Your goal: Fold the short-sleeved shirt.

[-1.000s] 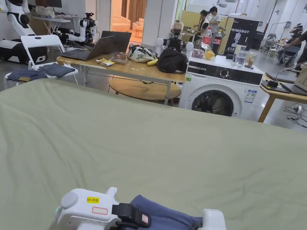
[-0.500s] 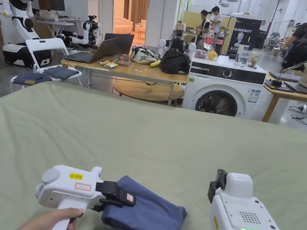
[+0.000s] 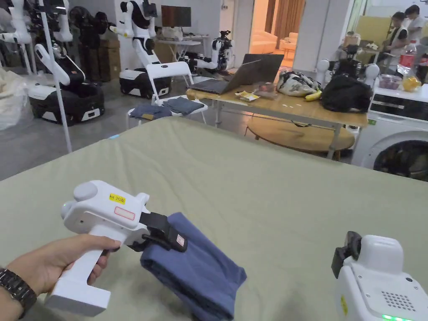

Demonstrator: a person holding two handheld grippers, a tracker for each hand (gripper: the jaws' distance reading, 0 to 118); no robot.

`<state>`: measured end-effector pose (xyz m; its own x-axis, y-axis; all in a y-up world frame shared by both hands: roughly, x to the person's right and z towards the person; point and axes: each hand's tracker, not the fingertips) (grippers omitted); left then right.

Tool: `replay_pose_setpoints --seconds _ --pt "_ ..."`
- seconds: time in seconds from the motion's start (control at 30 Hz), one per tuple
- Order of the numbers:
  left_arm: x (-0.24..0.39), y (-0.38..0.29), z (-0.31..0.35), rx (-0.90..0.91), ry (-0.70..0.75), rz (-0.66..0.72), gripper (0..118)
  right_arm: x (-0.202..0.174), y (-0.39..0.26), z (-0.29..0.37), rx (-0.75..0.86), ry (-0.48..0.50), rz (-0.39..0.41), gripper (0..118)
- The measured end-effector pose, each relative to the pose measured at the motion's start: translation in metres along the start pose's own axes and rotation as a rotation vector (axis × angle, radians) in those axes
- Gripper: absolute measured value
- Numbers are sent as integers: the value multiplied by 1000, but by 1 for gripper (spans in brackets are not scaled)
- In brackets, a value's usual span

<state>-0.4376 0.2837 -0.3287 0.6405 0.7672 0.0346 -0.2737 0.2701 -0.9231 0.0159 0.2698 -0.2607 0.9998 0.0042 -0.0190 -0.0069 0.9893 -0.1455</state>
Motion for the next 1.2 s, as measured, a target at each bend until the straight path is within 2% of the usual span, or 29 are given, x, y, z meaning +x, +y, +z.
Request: replay_pose_setpoints --seconds 0.23,0.4,0.43,0.5,0.53,0.57,0.8,0.83,0.9,1.0,1.13,1.2 --pt "-74 33 94 93 143 97 17 -89 7 -29 -30 120 3 0" --pt "-93 28 136 150 234 183 17 -147 12 -42 -47 215 23 0" --pt "-75 22 111 156 262 198 17 -155 11 -44 -51 234 26 0" --pt "-76 21 112 153 290 209 17 -169 10 -46 -62 253 36 0" --pt "-76 21 112 151 299 207 17 -174 9 -46 -64 261 40 0" --pt "-111 40 151 145 314 207 17 -178 8 -46 -68 268 44 0" --pt "-92 54 133 35 468 88 17 -179 6 -53 -87 267 62 0" --pt "-150 85 147 23 504 84 17 -177 6 -54 -88 268 60 0" --pt "-158 89 140 5 562 90 17 -173 5 -56 -93 257 64 0" --pt "-134 62 132 6 605 77 24 -166 4 -59 -101 248 63 0" --pt "-127 63 140 15 710 42 58 -159 4 -60 -106 244 70 0" --pt "-115 61 150 60 773 6 61 -155 6 -60 -105 239 75 0"
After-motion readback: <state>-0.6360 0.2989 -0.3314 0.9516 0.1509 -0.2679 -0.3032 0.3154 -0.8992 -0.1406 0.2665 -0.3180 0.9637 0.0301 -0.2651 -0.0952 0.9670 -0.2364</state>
